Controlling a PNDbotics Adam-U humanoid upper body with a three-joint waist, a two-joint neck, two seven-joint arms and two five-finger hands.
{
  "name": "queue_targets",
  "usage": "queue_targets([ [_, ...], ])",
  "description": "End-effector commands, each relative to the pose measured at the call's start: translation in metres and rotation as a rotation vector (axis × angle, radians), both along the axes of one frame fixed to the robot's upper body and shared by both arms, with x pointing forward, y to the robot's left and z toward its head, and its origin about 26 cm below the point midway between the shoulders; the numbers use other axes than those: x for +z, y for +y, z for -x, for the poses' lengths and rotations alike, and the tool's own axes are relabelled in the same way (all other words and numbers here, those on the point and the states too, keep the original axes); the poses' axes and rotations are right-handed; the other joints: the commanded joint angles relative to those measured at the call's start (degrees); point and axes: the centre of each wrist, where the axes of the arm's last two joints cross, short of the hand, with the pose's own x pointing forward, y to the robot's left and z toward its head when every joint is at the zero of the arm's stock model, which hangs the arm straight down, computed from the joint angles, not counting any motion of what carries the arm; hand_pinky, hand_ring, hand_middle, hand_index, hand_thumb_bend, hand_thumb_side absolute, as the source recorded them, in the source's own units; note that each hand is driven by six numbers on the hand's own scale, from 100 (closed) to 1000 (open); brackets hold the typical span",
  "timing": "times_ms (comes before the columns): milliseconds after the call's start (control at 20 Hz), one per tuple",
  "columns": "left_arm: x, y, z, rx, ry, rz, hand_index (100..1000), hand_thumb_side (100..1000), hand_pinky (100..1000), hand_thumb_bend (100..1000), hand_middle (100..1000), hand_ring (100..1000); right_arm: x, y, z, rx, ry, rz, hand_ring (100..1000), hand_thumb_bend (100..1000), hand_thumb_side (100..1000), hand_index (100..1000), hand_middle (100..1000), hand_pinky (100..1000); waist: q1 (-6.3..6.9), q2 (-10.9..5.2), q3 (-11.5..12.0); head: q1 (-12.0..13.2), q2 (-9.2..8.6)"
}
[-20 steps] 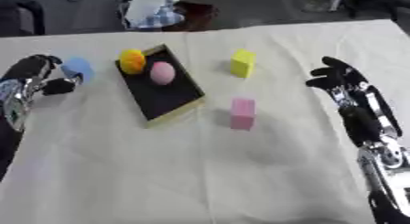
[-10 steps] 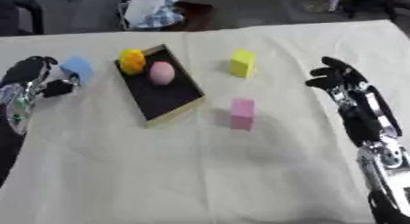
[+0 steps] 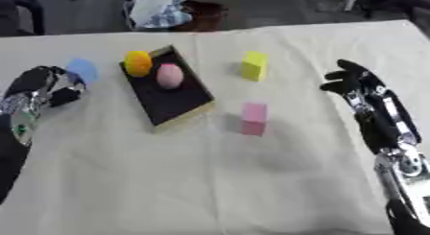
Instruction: Pick up objects on the table and place them in the box.
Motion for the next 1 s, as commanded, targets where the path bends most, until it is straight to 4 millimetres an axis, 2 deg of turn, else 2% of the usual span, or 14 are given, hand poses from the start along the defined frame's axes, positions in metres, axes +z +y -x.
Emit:
queue_targets([
  [50,0.012,0.002,-0.003,-0.005,-0.023,0.01,850,802,701,156,706,627,0.009,-0.001,-0.002,0.009,-0.028,0.01,693,100,591,876,692,847,-0.81,0.02,-0.1,0.0,-0.14],
  [100,0.012,0.001,-0.004,-0.005,-0.027,0.011,839,693,699,113,689,618,0.009,-0.001,-0.002,0.009,-0.027,0.01,693,100,591,876,691,847,-0.81,0.01,-0.1,0.0,-0.12],
  [150,0.013,0.0,-0.004,-0.009,-0.034,0.015,831,640,697,100,674,612,0.008,-0.001,-0.002,0.008,-0.027,0.01,693,100,591,876,691,847,-0.81,0.0,-0.1,0.0,-0.08],
  [200,0.013,0.0,-0.004,-0.012,-0.041,0.02,818,516,696,100,655,603,0.008,-0.001,-0.002,0.008,-0.026,0.01,693,100,591,876,691,847,-0.8,-0.01,-0.1,0.0,-0.05],
  [400,0.023,-0.002,-0.006,-0.03,-0.101,0.037,789,288,689,100,610,573,0.008,-0.001,-0.002,0.007,-0.026,0.009,693,100,591,876,691,847,-0.77,-0.04,-0.2,0.0,-0.02],
  [450,0.026,-0.002,-0.007,-0.037,-0.12,0.042,785,254,688,100,604,568,0.008,-0.001,-0.002,0.007,-0.025,0.009,693,100,591,876,691,847,-0.76,-0.05,-0.2,0.0,-0.01],
  [600,0.039,-0.003,-0.009,-0.057,-0.181,0.058,765,238,685,100,573,546,0.008,-0.001,-0.002,0.007,-0.025,0.008,693,100,591,876,691,847,-0.76,-0.09,-0.1,0.0,0.02],
  [1000,0.064,-0.005,-0.011,-0.095,-0.267,0.073,764,234,685,100,569,543,0.008,-0.002,-0.002,0.007,-0.026,0.008,692,100,590,876,691,847,-0.8,-0.17,0.0,0.0,-0.02],
])
